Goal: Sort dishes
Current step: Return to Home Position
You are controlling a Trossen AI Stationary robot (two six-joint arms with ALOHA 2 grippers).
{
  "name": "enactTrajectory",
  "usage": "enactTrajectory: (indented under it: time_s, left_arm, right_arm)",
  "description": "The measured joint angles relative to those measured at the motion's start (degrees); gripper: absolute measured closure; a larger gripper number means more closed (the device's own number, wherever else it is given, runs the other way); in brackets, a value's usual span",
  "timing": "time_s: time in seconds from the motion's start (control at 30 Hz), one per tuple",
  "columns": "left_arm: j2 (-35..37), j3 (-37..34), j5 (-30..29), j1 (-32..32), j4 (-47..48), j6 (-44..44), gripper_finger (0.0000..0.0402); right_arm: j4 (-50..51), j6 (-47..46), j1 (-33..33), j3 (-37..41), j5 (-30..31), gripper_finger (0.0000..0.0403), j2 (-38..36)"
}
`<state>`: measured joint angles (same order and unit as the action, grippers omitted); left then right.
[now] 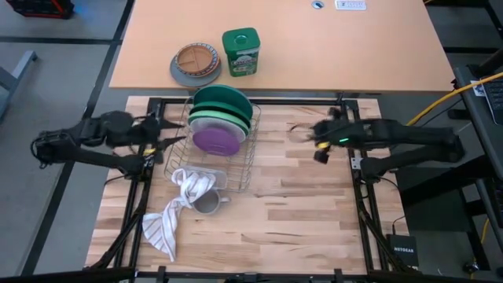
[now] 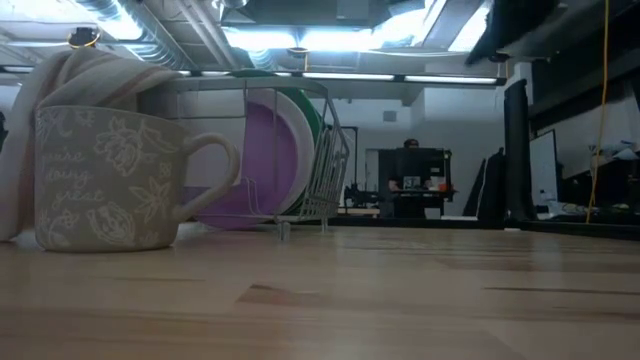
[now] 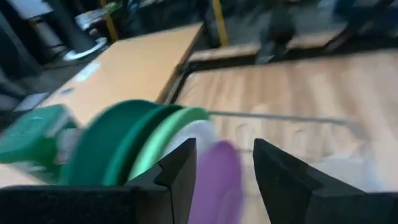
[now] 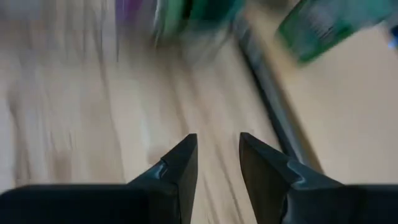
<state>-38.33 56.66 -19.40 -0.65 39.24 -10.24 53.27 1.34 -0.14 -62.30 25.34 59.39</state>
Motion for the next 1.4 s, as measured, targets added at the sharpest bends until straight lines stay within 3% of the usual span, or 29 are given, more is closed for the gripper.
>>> enactTrajectory:
  time_s: [0.1, 0.3, 0.47, 0.57, 0.77, 1.0, 1.4]
  left_arm:
    - [9.4, -9.1, 2.4, 1.3, -6.2, 2.2, 0.0254]
    - [27.3, -27.0, 2.3, 1.7, -21.1, 2.5, 0.0254]
    - [38.4, -35.0, 1.5, 1.7, -25.2, 4.2, 0.0254]
    - [37.5, -36.5, 1.0, 1.6, -25.4, 4.5, 0.0254]
    - [36.6, -39.0, 0.3, 1.7, -26.8, 6.5, 0.0254]
    - [37.5, -43.4, 0.2, 1.6, -26.7, 6.9, 0.0254]
    - [37.5, -49.8, 0.1, 1.6, -28.3, 8.0, 0.0254]
  right_arm:
    - [-13.0, -0.6, -1.3, 6.7, -1.3, 0.0281, -11.6]
    - [-41.3, -1.3, -2.2, 27.4, -8.3, 0.0281, -33.0]
    - [-49.6, -6.2, -2.1, 39.5, -8.5, 0.0281, -45.1]
    - [-50.6, -10.4, -2.1, 44.7, -9.6, 0.0281, -50.2]
    - [-55.8, -14.9, -2.1, 54.1, -13.9, 0.0281, -55.2]
    - [-59.6, -16.3, -2.1, 60.9, -17.6, 0.0281, -55.4]
    - [-56.2, -17.6, -2.1, 61.6, -19.0, 0.0281, -55.4]
